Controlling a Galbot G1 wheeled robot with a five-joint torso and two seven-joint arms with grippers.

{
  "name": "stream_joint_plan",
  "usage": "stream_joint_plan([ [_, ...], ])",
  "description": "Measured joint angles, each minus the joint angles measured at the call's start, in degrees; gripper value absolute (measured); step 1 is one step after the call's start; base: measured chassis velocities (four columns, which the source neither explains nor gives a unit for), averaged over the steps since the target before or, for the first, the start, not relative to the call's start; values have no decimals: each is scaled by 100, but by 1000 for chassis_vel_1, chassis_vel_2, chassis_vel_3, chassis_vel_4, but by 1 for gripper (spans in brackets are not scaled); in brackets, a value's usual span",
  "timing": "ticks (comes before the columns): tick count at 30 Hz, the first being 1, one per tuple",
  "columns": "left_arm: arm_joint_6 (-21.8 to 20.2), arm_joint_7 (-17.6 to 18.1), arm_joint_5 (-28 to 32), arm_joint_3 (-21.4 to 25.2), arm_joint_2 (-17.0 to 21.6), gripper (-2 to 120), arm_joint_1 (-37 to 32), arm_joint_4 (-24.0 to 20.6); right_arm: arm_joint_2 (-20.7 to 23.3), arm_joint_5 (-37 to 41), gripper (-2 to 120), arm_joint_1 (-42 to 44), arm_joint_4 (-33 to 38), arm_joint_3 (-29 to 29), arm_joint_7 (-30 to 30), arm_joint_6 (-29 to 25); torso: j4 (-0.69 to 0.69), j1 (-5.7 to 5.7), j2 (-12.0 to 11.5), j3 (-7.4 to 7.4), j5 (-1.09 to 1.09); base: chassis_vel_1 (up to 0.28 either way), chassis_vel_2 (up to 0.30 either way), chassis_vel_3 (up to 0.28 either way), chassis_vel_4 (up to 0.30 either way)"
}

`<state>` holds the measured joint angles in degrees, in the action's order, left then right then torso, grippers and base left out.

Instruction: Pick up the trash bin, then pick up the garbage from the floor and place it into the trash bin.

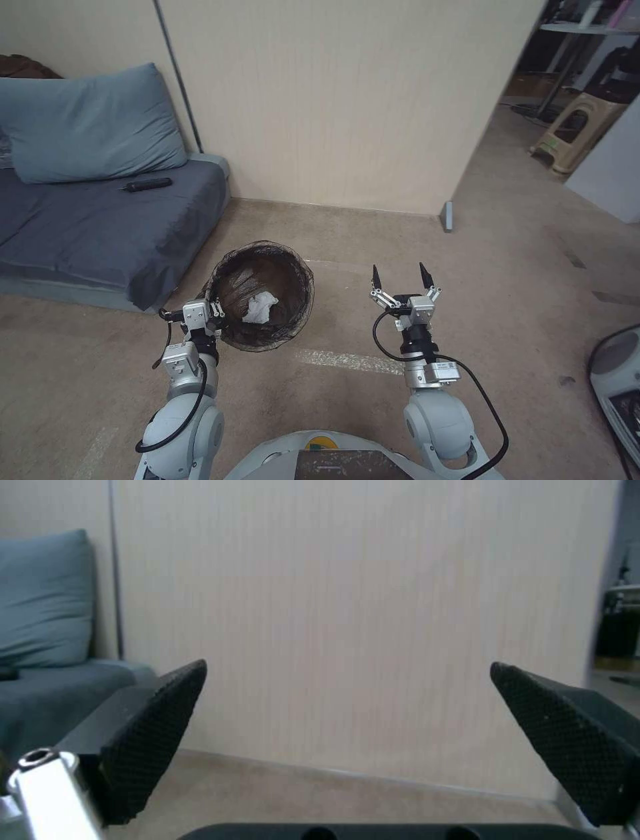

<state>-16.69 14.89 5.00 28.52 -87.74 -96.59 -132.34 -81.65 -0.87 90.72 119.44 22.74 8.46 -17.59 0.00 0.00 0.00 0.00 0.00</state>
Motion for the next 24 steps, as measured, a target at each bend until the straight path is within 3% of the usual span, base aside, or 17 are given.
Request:
stream_joint_plan([
  [24,-115,-20,59,1,42,0,-2,-19,26,193,100,-207,-143,-98,40,59,0,0,0,0,0,116,118,111,114],
])
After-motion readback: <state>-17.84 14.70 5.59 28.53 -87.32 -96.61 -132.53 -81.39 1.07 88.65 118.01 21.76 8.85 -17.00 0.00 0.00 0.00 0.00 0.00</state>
